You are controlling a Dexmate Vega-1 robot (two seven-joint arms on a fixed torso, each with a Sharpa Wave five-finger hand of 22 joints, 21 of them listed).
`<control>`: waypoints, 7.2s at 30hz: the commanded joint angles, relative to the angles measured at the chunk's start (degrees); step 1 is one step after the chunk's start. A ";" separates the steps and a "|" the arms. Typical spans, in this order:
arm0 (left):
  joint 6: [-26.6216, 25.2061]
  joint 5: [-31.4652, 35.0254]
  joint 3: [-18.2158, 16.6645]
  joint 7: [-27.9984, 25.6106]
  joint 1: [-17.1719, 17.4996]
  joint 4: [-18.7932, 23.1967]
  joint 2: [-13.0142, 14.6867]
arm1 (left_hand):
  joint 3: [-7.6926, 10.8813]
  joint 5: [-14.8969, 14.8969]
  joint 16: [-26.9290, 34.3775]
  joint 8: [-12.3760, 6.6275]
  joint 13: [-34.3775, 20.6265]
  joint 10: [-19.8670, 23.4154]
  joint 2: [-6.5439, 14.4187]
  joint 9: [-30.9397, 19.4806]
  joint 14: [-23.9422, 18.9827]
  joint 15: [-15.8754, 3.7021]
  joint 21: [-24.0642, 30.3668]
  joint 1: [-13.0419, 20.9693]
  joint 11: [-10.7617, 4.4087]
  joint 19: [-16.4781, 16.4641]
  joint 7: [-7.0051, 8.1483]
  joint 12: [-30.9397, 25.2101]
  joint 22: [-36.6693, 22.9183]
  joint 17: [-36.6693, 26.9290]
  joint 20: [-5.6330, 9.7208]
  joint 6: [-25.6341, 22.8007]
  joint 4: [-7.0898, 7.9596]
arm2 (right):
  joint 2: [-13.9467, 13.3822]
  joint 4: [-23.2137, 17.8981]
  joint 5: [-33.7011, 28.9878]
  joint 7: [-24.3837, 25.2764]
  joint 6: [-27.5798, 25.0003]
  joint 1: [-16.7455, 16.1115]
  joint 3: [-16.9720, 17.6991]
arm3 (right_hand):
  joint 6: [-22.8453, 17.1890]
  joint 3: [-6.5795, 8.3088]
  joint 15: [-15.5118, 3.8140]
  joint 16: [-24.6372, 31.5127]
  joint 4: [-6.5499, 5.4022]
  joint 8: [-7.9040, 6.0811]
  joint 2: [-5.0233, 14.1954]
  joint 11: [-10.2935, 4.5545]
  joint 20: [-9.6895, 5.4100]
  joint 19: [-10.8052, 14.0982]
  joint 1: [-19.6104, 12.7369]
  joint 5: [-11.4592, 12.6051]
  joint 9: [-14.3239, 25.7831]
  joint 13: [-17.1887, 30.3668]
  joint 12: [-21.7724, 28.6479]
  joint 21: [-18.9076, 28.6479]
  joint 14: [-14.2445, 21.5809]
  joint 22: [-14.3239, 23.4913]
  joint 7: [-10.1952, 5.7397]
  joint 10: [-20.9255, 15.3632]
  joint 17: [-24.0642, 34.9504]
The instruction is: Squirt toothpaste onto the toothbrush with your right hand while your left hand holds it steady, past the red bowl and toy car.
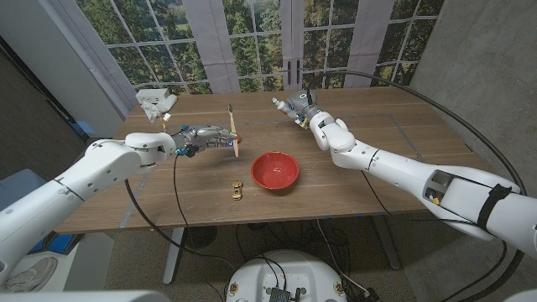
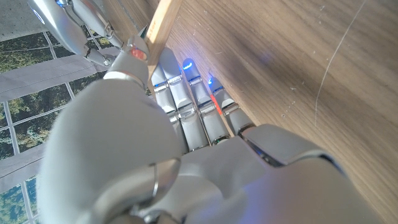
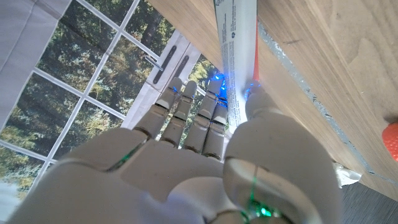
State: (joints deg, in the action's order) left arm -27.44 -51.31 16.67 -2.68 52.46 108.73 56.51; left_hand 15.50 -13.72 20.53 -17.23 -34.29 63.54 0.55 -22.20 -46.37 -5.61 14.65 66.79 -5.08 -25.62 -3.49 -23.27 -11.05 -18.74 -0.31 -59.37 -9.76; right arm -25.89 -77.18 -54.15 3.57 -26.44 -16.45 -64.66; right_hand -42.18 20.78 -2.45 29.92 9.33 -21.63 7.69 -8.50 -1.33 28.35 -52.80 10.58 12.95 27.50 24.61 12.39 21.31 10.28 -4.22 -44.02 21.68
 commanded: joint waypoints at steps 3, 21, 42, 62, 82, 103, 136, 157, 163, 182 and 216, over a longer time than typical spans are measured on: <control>0.09 0.89 1.17 1.69 -1.90 -1.86 -0.69 | 0.04 -0.48 -0.25 0.21 -0.19 3.88 6.65 -0.26 -0.62 -8.06 0.58 6.96 -3.52 -0.09 0.09 -0.02 -0.15 -0.17 -0.32 -0.40 -0.08 | -0.76 -2.86 -5.96 -1.30 -3.72 -0.54 -0.05 | -0.49 -0.52 -8.57 0.75 -0.17 -0.35 -0.10 -0.11 -0.07 0.24 -0.96 0.39 0.38 0.69 0.79 0.50 0.54 0.17 0.09 -0.49 0.54; -0.43 2.50 3.42 4.26 -5.48 -4.76 -2.29 | 0.01 -0.55 -0.36 0.35 -0.36 3.91 6.63 -0.35 -0.66 -8.07 0.64 7.01 -3.42 -0.12 0.01 0.06 -0.15 -0.21 -0.39 -0.58 -0.12 | -1.27 -7.03 -9.48 -2.51 -4.49 -2.61 2.28 | -0.23 -1.05 -8.53 0.78 -0.43 -0.46 -0.07 -0.45 -0.16 0.38 -0.88 0.46 0.51 1.86 1.17 0.56 0.43 0.21 -0.21 -0.19 0.84; -1.58 2.54 3.34 3.81 -6.07 -4.25 -2.42 | -0.06 -0.60 -0.46 0.59 -0.47 4.06 6.65 -0.48 -0.69 -8.03 0.69 7.00 -3.44 -0.12 0.07 0.17 -0.15 -0.28 -0.35 -0.60 -0.08 | 0.40 -2.40 -10.38 -8.61 -2.17 -0.52 0.19 | -0.32 -1.07 -8.72 0.58 -0.36 -0.69 0.17 -0.59 -0.33 0.50 -1.23 0.58 0.61 2.81 1.50 0.60 0.61 0.22 -0.28 -0.15 0.83; -1.36 0.95 0.95 1.05 -2.35 -0.93 -1.09 | -0.09 -0.64 -0.59 0.82 -0.58 4.15 6.68 -0.57 -0.71 -8.05 0.73 7.02 -3.43 -0.09 -0.04 0.31 -0.15 -0.34 -0.32 -0.72 -0.09 | 0.30 0.33 -9.24 -7.98 5.47 0.80 -2.60 | 8.20 -2.74 -7.20 -0.89 -0.10 2.54 -1.50 0.99 0.58 -0.07 -1.43 0.38 0.31 3.64 -3.40 0.26 -3.83 0.19 -0.26 10.13 1.42; 0.16 -0.36 -0.87 -0.33 0.70 0.28 -0.31 | -0.17 -0.67 -0.63 1.00 -0.56 4.14 6.68 -0.72 -0.82 -8.07 0.77 7.10 -3.31 -0.08 -0.01 0.53 -0.15 -0.40 -0.35 -0.79 -0.09 | 0.16 2.31 1.45 -10.78 16.60 2.23 1.21 | 16.53 -3.35 -5.56 -7.49 0.38 7.42 -3.46 -4.01 1.58 -8.13 -8.16 -0.25 -0.78 0.41 -10.64 -1.66 -16.60 -0.13 -7.89 19.01 -1.81; -2.03 -0.54 0.27 -0.61 -1.83 -0.53 -0.79 | -0.22 -0.71 -0.78 1.21 -0.68 4.24 6.72 -0.89 -0.78 -8.01 0.85 7.09 -3.32 -0.15 0.11 0.67 -0.15 -0.45 -0.35 -0.79 -0.07 | 4.32 13.29 3.39 -11.07 21.02 7.16 -3.41 | 18.83 -4.12 -3.94 -9.17 0.17 9.12 -4.43 -3.93 1.98 -9.16 -9.37 -0.18 -1.11 -1.43 -12.87 -1.30 -18.31 -0.28 -7.73 21.92 -3.53; -2.97 -0.64 0.79 -1.74 -2.65 -0.41 -1.67 | -0.26 -0.78 -0.92 1.47 -0.81 4.33 6.68 -1.05 -0.94 -8.00 1.01 7.01 -3.30 -0.38 0.02 0.89 -0.15 -0.59 -0.31 -0.97 -0.07 | 7.85 23.00 5.80 -8.27 24.10 10.75 -7.81 | 9.23 -5.20 -5.44 -8.05 -0.50 6.22 -3.93 -3.44 1.88 -8.17 -10.10 -0.04 -0.89 -2.86 -10.68 -0.86 -14.41 -0.32 -7.09 13.39 -4.94; -3.05 -0.57 1.07 -1.31 -3.16 -0.94 -1.86 | -0.20 -0.86 -1.10 1.59 -0.95 4.30 6.71 -1.28 -0.98 -7.96 1.05 6.90 -3.54 -0.37 0.07 1.05 -0.15 -0.65 -0.37 -0.99 -0.03 | 8.48 26.90 8.81 0.47 24.70 10.06 -7.74 | -4.99 -7.38 -9.28 -0.45 -0.86 -0.72 -2.86 -2.18 1.50 -4.71 -9.50 -0.25 0.30 0.45 -6.20 -0.33 -3.89 -0.20 -3.72 -0.48 -2.83; -2.73 -0.46 1.09 -0.99 -3.11 -1.04 -1.82 | -0.19 -0.87 -1.13 1.67 -0.93 4.30 6.68 -1.25 -1.01 -8.02 1.04 6.93 -3.36 -0.31 0.02 1.12 -0.15 -0.66 -0.39 -1.04 -0.07 | 6.51 22.67 8.04 0.72 21.85 9.54 -7.11 | -5.11 -7.46 -9.39 -0.16 -0.85 -0.94 -2.72 -2.31 1.42 -4.61 -9.56 -0.24 0.37 0.83 -6.07 -0.33 -3.95 -0.18 -3.62 -0.67 -2.57; -0.89 -0.73 -0.09 -1.10 -0.86 -0.46 -1.27 | -0.12 -0.93 -1.35 1.76 -1.08 4.46 6.71 -1.46 -1.01 -7.94 1.02 6.78 -3.27 -0.18 0.13 1.19 -0.14 -0.67 -0.35 -1.07 -0.01 | 2.35 10.81 -2.14 -2.05 12.21 8.17 -7.10 | -5.25 -7.63 -9.63 1.42 -0.58 -2.30 -2.05 -2.76 1.33 -4.36 -10.48 -0.23 1.49 2.67 -4.87 -0.39 -2.90 -0.15 -3.38 -2.37 -1.48; -7.16 0.33 5.33 2.53 -8.61 -5.21 -3.47 | -0.13 -1.02 -1.33 2.08 -1.22 4.67 6.62 -1.61 -1.46 -7.92 1.50 6.91 -3.13 -1.23 -0.46 1.38 -0.14 -0.85 -1.20 -1.17 -0.12 | -1.16 -2.05 -24.83 -9.22 3.33 4.44 -6.01 | -4.72 -8.29 -9.53 2.22 -1.22 -3.24 -1.45 -2.77 1.17 -4.10 -9.52 -0.38 2.19 4.68 -4.03 -0.40 -2.17 -0.10 -3.44 -2.36 -0.53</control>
State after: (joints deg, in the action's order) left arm -30.47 -51.76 19.25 -1.67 48.32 106.04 54.52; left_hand 14.95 -14.39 19.25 -15.24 -35.15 64.14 0.92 -23.50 -47.11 -5.74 15.76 67.16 -4.48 -26.36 -3.80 -21.85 -11.05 -19.27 -1.05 -60.11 -9.83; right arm -26.40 -76.10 -72.38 -3.52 -21.56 -11.01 -71.39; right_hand -46.94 12.65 -2.36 31.89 8.15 -24.39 6.05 -11.26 -0.31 23.84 -62.58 10.36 15.08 31.93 20.35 11.49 18.54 10.00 -7.56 -45.96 20.88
